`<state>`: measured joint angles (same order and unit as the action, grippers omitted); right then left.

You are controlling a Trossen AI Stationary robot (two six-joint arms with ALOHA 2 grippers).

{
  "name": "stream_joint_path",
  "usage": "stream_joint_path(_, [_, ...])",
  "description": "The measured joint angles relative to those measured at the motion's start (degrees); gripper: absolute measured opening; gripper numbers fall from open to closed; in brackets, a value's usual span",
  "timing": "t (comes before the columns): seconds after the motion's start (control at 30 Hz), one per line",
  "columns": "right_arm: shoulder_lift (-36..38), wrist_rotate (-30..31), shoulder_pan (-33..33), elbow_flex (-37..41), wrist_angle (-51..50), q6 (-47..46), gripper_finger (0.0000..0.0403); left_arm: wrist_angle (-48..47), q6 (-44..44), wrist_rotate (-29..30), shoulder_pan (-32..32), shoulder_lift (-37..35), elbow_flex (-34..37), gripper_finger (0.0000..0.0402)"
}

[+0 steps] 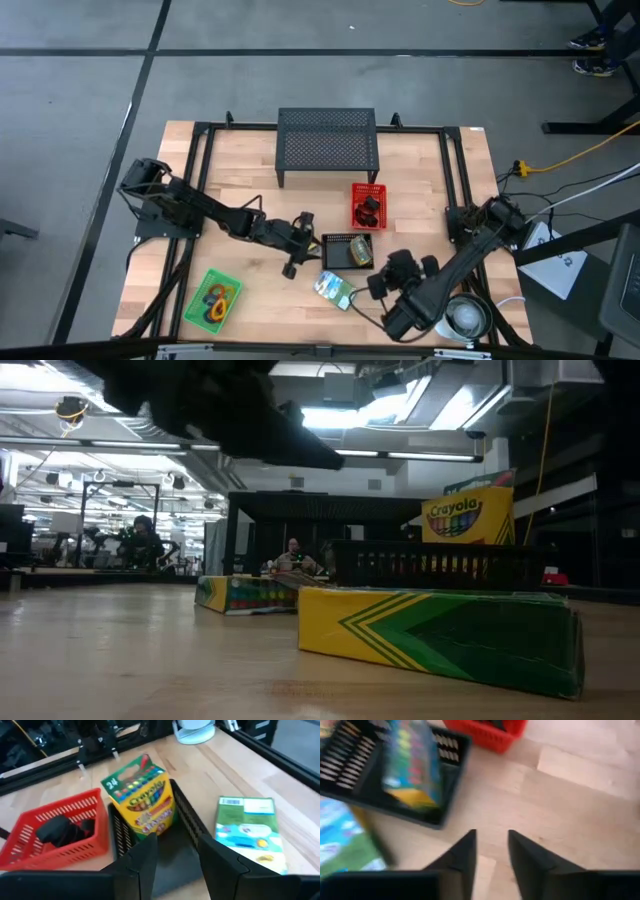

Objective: Pick & Place Office Desk Supplies
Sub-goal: Put the crayon box into the black bin

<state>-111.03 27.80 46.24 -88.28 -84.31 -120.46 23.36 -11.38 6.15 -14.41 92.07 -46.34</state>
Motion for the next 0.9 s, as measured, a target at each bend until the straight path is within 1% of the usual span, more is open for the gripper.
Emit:
stream_joint_path(0.07, [-0.1, 0.0, 1.2, 4.7, 3.3, -2.2, 0.0076, -0.5, -0.3, -0.4, 0.6, 1.2, -1.5, 0.0141])
stream_joint_path(0.13, [0.0, 0.0, 1.7, 9.3, 8.8, -2.5, 0.0029, -1.5, -0.4, -1.2, 1.3, 2.9, -2.7, 0.0141])
stream_joint_path(0.2, [-0.1, 0.5, 1.7, 13.7, 13.8, -2.1, 0.0009, -1.6, -0.4, -1.4, 2.0, 5.4, -3.8, 0.0141])
stream_joint_path(0.3, [-0.1, 2.6, 1.4, 19.5, 20.7, -0.8, 0.001, -1.8, -0.4, -1.3, 2.9, 9.4, -5.8, 0.0141])
stream_joint_path(0.5, [0.0, 5.3, 3.4, 27.8, 28.2, -0.4, 0.0003, -1.7, -0.4, -1.4, 4.1, 15.7, -10.3, 0.0141])
stream_joint_path(0.67, [0.1, 12.3, 7.2, 32.5, 36.0, 0.3, 0.0002, -1.2, -0.8, -3.8, 5.0, 16.8, -12.5, 0.0141])
stream_joint_path(0.9, [0.3, 17.0, 10.5, 35.8, 44.6, 1.7, 0.0001, -1.3, -0.8, -5.3, 6.2, 16.8, -12.9, 0.0141])
